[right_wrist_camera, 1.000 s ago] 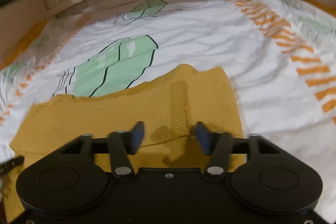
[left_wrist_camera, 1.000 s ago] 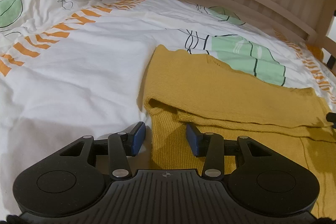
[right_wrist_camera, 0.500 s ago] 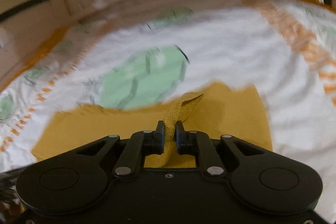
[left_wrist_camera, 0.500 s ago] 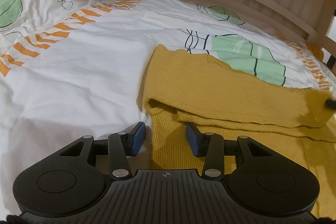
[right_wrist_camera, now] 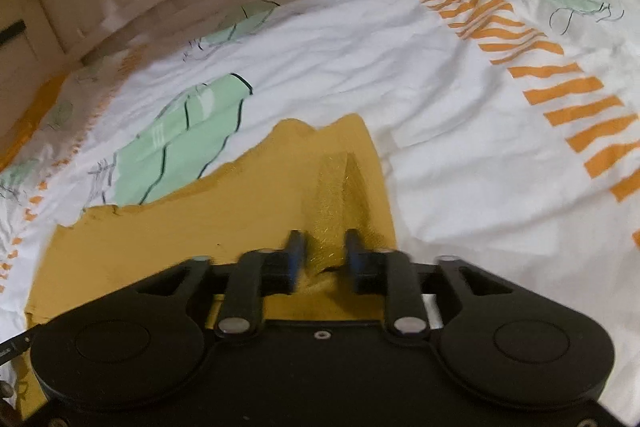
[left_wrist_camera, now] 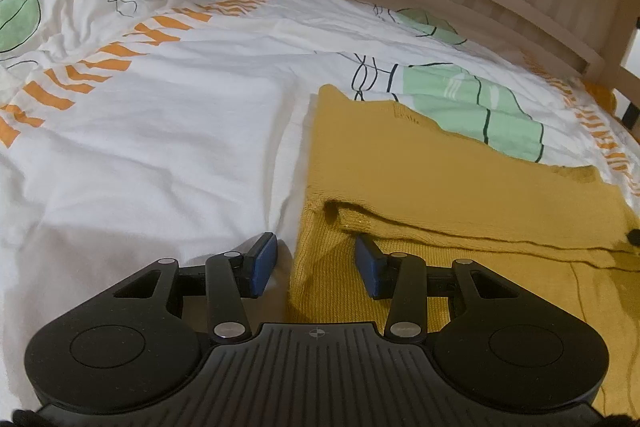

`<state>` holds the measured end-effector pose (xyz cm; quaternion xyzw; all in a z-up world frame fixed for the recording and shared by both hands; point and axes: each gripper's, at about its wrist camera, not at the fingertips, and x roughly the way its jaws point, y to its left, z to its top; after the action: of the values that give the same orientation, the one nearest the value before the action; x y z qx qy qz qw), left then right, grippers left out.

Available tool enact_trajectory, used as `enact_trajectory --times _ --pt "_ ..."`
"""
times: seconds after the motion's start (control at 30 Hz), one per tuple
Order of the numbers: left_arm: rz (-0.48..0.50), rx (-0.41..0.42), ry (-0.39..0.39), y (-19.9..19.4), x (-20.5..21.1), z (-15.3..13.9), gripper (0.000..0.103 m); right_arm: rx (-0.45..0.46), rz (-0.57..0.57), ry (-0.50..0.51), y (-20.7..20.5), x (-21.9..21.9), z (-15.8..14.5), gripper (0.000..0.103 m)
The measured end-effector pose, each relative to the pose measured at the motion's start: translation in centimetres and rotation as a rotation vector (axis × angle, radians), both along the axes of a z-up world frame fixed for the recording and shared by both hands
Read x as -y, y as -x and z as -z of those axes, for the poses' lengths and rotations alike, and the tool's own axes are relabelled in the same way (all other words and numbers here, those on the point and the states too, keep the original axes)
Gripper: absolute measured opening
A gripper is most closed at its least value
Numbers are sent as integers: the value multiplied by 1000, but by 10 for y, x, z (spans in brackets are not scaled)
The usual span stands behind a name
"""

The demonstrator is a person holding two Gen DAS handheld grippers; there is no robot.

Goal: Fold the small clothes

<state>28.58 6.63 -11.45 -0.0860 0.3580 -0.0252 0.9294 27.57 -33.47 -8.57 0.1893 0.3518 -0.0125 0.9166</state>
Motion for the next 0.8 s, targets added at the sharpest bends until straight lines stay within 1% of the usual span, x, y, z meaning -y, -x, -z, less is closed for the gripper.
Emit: enact_trajectory --times 0.03,0.07,0.2,0.37,0.5,0.8 --pt "5 -7 1 -1 -1 -1 42 3 -2 5 2 0 -3 64" --pt "13 -17 2 -3 -1 -2 42 10 -5 9 4 0 -8 74" --pt "57 -77 -5 -5 -5 -10 42 41 -12 11 16 -3 -27 78" --pt "96 -150 -5 10 -13 -17 42 64 -60 -8 45 -8 -48 85" --pt "119 -198 0 31 -21 -23 42 70 -91 -35 78 -12 -60 87" --pt "157 -283 36 87 -41 -32 42 64 -116 -98 152 -19 -77 90"
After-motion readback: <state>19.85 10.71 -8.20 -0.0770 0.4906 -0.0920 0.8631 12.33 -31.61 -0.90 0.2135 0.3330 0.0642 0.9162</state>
